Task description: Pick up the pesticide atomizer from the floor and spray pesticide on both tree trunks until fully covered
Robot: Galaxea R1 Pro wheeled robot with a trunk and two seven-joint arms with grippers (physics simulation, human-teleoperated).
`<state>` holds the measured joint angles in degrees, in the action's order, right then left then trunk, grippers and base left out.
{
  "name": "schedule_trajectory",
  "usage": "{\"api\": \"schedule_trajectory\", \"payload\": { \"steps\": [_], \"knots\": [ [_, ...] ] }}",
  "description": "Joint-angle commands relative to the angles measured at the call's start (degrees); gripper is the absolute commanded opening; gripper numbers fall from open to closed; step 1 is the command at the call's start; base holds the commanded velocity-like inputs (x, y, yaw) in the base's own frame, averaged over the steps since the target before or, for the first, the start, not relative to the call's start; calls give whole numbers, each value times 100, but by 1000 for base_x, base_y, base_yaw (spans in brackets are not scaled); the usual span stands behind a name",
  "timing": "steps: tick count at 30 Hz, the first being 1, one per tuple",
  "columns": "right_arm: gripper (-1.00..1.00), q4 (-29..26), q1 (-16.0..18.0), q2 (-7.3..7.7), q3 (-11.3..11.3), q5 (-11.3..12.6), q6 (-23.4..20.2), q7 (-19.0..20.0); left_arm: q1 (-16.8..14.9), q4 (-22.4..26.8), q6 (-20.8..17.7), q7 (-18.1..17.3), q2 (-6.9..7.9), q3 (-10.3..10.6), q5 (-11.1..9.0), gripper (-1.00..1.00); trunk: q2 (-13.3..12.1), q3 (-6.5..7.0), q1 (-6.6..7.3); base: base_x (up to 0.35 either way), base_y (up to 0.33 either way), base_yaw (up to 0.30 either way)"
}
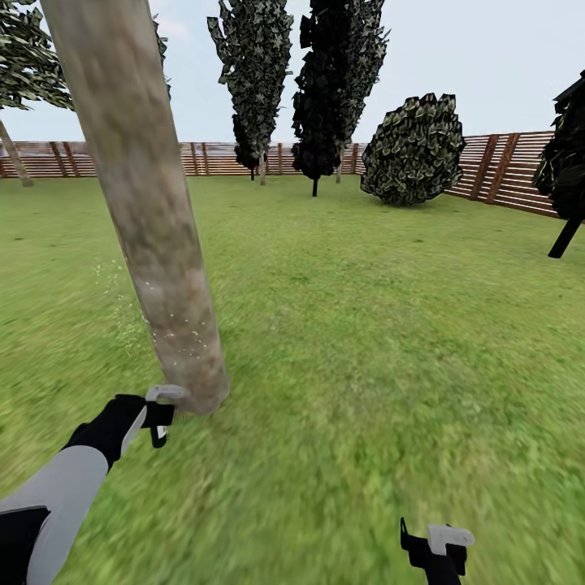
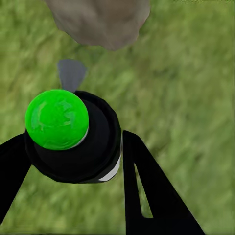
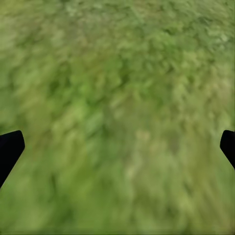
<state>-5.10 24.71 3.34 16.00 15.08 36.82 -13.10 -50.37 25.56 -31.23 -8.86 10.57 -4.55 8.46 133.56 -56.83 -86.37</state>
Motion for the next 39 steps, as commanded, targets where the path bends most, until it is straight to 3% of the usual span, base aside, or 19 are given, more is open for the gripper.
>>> {"api": "schedule_trajectory", "payload": {
  "steps": [1, 4, 5, 7, 11, 16, 18, 20, 23, 27, 31, 39],
  "knots": [
    [100, 0, 0, 0, 0, 0, 0, 0, 0, 1, 0, -1, 4, 4, -21, -100, 0, 0, 0, 0, 0, 0],
    [100, 0, -1, 0, 0, 3, 0, 0, 1, -5, 3, 6, -72, 28, -36, -100, 0, 0, 0, 0, 0, 0],
    [100, 0, -1, 0, 0, 1, -1, 0, 1, 6, 3, 10, -223, 32, -31, -100, 0, 0, 0, 0, 0, 0],
    [100, 0, -7, 0, 0, 0, 0, 0, 1, 37, 3, 20, -389, 33, -20, -100, 0, 0, 0, -46, 0, 0],
    [100, 0, -9, 0, 0, 1, 1, 0, 1, 73, 11, 46, -511, 32, -21, -100, 0, 0, 0, -257, 0, 0],
    [100, 0, -18, 0, 0, -2, 1, 0, 1, 73, 12, 187, -385, 2, -14, -100, 0, 0, 0, -51, 0, 0],
    [100, 0, -29, 0, 0, -1, 1, 0, 1, 75, 19, 524, -240, -5, -25, -100, 0, 0, 0, -3, 0, 0],
    [100, 0, -35, 0, 0, -1, 0, 0, 1, 75, 25, 653, -204, -6, -38, -100, 0, 0, 0, -1, 0, 0],
    [100, 0, -36, 0, 0, 0, 0, 0, -2, 86, 29, 677, -198, -41, -53, -100, 0, 0, 0, 0, 0, 0],
    [100, 0, -36, 0, 0, -1, 1, 0, -87, 138, 8, 661, -80, -341, -64, -100, 0, 0, 0, 0, 0, 0],
    [100, 0, -36, 0, 0, 1, 1, 0, -105, 527, -236, 657, -28, -377, -48, -100, 0, 0, 0, 0, 0, 0],
    [100, 0, -36, 0, 0, -3, -1, 0, 55, 517, -247, 667, -44, -344, -29, -100, 0, 0, 0, -17, -2, 0]
  ]
}}
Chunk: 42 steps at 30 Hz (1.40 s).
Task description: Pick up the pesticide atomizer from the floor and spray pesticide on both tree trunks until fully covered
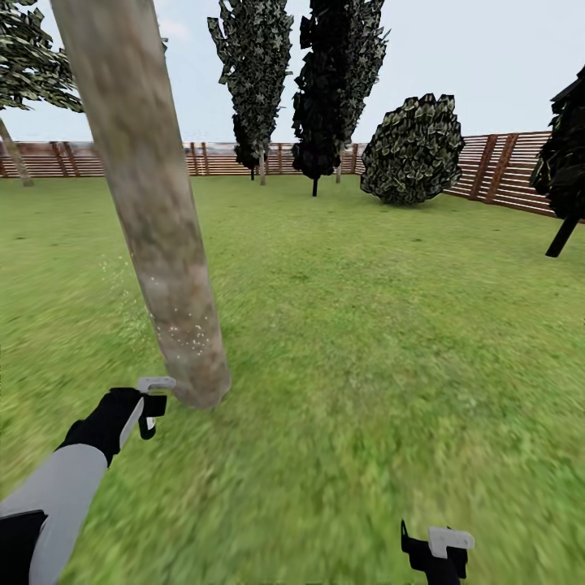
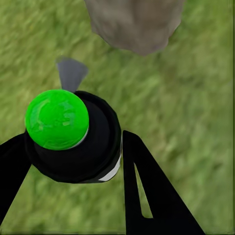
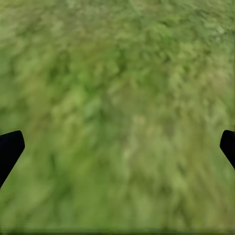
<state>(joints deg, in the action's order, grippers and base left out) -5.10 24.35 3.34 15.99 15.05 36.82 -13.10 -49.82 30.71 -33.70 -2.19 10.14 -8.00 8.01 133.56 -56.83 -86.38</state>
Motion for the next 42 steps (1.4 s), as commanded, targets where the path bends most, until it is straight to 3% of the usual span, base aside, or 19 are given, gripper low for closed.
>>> {"api": "schedule_trajectory", "payload": {
  "steps": [1, 6, 13, 17, 22, 31, 37, 39, 42],
  "knots": [
    [100, 0, 0, 0, 0, 0, -1, 0, 15, 23, 2, 5, -30, 2, 1, -100, 0, 0, 0, -238, -61, 0],
    [100, 0, 0, 0, 0, -2, 1, 0, 17, 146, -2, 17, -69, -29, -41, -100, 0, 0, 0, -299, -86, 0],
    [100, -1, 0, 0, 0, -3, 1, 0, -22, 768, -48, 19, -108, -44, -82, -100, 0, 0, 0, -177, -84, 0],
    [100, -8, 0, 1, 0, -3, 1, 0, -64, 1370, -140, 24, -390, -27, -93, -100, 0, 0, 0, -9, -7, 0],
    [100, -4, 0, 1, 0, -3, 1, 0, -193, 1697, -773, 70, -789, 3, -62, -100, 0, 0, 0, 0, 0, 0],
    [100, -2, 0, 0, 0, -3, 1, 0, -163, 2503, -1075, 121, -715, -28, -48, -100, 0, 0, 0, -132, 0, 0],
    [100, -4, 0, 0, 0, -3, 1, 0, -246, 2641, -1183, 129, -863, 21, -53, -100, 0, 0, 0, -66, 0, 0],
    [100, -4, 0, 0, 0, -3, 1, 0, -414, 2750, -1499, 175, -965, 25, -48, -100, 0, 0, 0, -4, 0, 0],
    [100, -2, 0, 0, 0, -3, 1, 0, -571, 2817, -1715, 412, -960, 4, -46, -100, 0, 0, 0, 0, 0, 0]
  ]
}}
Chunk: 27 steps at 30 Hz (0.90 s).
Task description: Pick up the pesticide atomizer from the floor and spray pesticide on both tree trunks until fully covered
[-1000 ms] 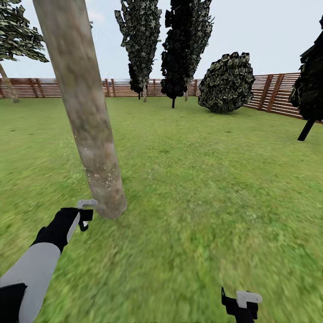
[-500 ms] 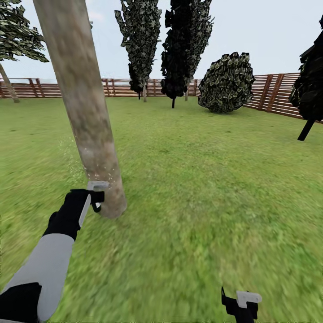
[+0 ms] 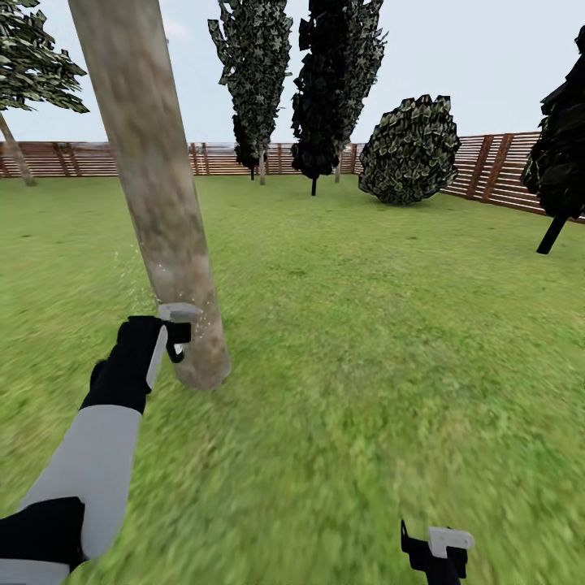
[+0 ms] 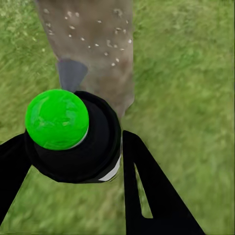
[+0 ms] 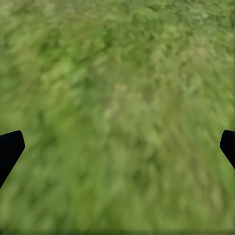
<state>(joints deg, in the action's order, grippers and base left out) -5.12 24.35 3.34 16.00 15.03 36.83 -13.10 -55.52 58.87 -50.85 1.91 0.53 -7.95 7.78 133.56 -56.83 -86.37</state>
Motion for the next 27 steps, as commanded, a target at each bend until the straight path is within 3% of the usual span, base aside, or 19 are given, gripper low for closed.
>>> {"api": "schedule_trajectory", "payload": {
  "steps": [1, 6, 10, 19, 25, 27],
  "knots": [
    [100, 1, 0, 0, 0, 0, 0, 0, -17, 35, -28, 85, 34, -18, -22, -100, 0, 0, 0, 0, 0, 0],
    [100, 2, 0, 0, 0, 0, 0, 0, 30, 62, -33, 326, 235, -25, -10, -100, 0, 0, 0, 0, 0, 0],
    [100, 2, 0, 0, 0, 0, 0, 0, 63, 71, -17, 392, 192, 34, -24, -100, 0, 0, 0, 36, 0, 0],
    [100, 2, 0, 0, 0, 0, 0, 0, 55, 88, -47, 389, 174, 16, -61, -100, 0, 0, 0, 289, 0, 0],
    [100, -2, 0, 0, 0, 0, 0, 0, 27, 99, -49, 389, 172, 21, -66, -100, 0, 0, 0, 25, 0, 0],
    [100, 0, 0, 0, 1, 0, 0, 0, -5, 98, -52, 387, 238, -13, -48, -100, 0, 0, 0, 0, 0, 0]
  ]
}}
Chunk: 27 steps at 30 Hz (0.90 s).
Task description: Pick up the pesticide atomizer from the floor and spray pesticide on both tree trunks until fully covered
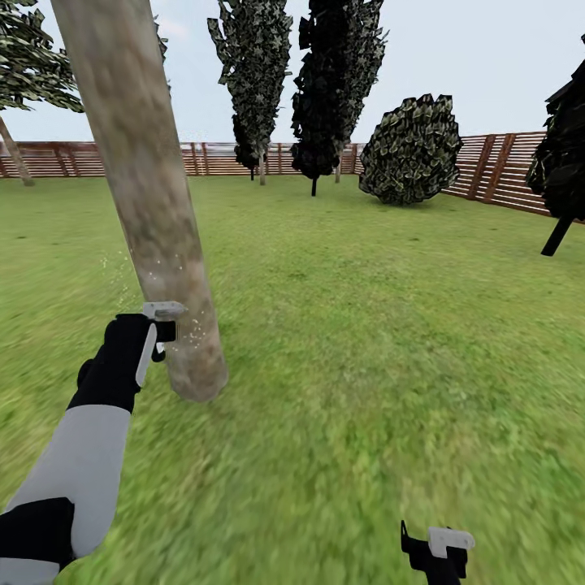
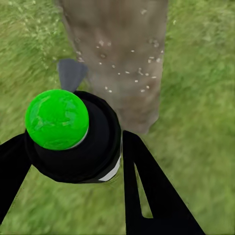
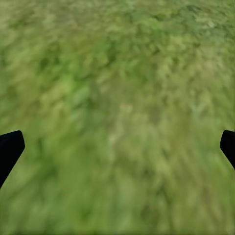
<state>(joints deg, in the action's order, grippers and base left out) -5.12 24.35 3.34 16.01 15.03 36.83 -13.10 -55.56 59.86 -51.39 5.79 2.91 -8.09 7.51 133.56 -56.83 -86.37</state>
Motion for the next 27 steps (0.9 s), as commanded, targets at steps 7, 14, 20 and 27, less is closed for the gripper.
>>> {"api": "schedule_trajectory", "payload": {
  "steps": [7, 14, 20, 27],
  "knots": [
    [100, 1, 0, 0, -1, 0, 0, 0, -11, 1, -17, -27, 120, 6, -52, -100, 0, 0, 0, 0, 0, 0],
    [100, 2, 0, 0, -1, 0, 0, 0, 102, -89, -27, -82, -238, 34, -61, -100, 0, 0, 0, 0, 0, 0],
    [100, 3, 0, 0, -1, 0, 0, 0, 107, -255, -29, -157, -10, 39, -42, -100, 0, 0, 0, 0, 0, 0],
    [100, 2, 0, 0, -1, 0, 0, 0, 113, -736, -24, -836, 165, 318, -11, -100, 0, 0, 0, 0, 0, 0]
  ]
}}
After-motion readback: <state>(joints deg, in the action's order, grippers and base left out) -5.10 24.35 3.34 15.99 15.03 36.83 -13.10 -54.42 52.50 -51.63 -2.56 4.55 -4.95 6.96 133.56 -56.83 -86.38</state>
